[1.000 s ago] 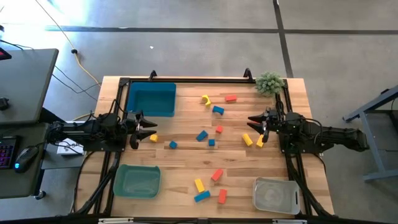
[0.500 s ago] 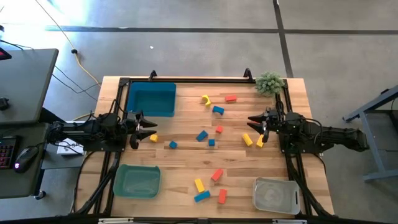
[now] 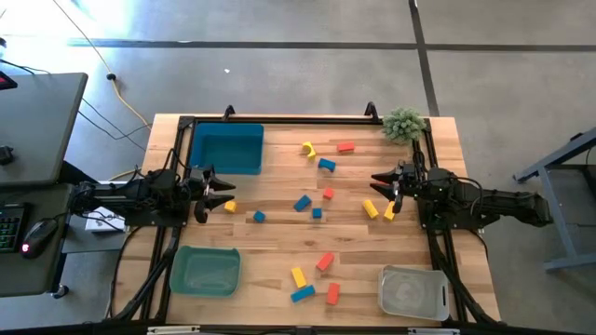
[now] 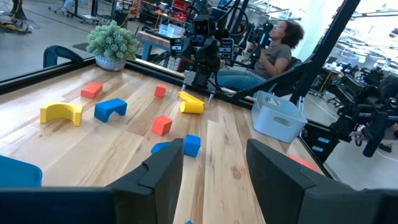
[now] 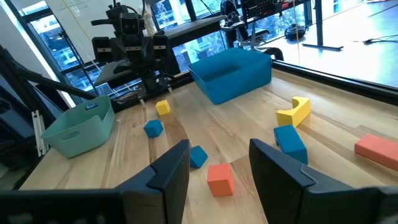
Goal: Sort & place blocks by color
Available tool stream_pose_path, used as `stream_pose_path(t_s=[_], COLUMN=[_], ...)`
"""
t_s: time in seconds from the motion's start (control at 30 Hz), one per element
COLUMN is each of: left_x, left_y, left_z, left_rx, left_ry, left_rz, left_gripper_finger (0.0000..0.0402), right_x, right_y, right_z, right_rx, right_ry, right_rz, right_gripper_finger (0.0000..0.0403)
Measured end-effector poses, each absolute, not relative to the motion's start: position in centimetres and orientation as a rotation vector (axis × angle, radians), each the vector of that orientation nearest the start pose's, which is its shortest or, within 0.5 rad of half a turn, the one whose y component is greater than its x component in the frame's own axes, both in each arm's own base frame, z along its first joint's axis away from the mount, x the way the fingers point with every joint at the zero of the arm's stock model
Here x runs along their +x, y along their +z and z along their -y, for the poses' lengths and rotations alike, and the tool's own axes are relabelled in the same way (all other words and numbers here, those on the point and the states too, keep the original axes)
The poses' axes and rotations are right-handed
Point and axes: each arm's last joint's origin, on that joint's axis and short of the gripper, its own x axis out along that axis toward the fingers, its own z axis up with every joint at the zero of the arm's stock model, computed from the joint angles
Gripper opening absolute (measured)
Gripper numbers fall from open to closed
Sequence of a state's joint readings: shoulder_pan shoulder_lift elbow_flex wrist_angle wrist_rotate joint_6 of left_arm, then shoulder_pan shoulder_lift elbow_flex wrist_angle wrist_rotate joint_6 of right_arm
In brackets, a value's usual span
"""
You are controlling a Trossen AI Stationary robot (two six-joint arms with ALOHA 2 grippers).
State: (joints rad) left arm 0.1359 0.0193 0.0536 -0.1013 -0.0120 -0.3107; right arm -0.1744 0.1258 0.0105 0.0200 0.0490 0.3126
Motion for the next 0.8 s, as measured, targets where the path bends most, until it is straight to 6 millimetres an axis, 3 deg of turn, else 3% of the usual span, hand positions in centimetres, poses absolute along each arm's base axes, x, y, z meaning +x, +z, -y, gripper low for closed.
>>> stream_pose_path(t_s=[0.47, 0.6, 0.8], left_x=[9.4, 9.4, 9.4], left_y=[17.0, 17.0, 17.0], left_z=[-1.3, -1.3, -1.3], left_rx=[-0.314, -0.314, -0.314], left_ry=[0.157, 0.157, 0.157], left_rz=[-0.044, -0.043, -0.044], left_gripper_finger=[0.0166, 0.0166, 0.0166], right_x=[10.3, 10.3, 10.1], right_y=[16.0, 16.8, 18.9], right_z=[2.0, 2.0, 1.9], right_rx=[0.339, 0.409, 0.369], right_ry=[-0.239, -0.219, -0.201], right_rz=[-0.047, 0.043, 0.160], right_gripper_finger=[0.0156, 0.0156, 0.0156])
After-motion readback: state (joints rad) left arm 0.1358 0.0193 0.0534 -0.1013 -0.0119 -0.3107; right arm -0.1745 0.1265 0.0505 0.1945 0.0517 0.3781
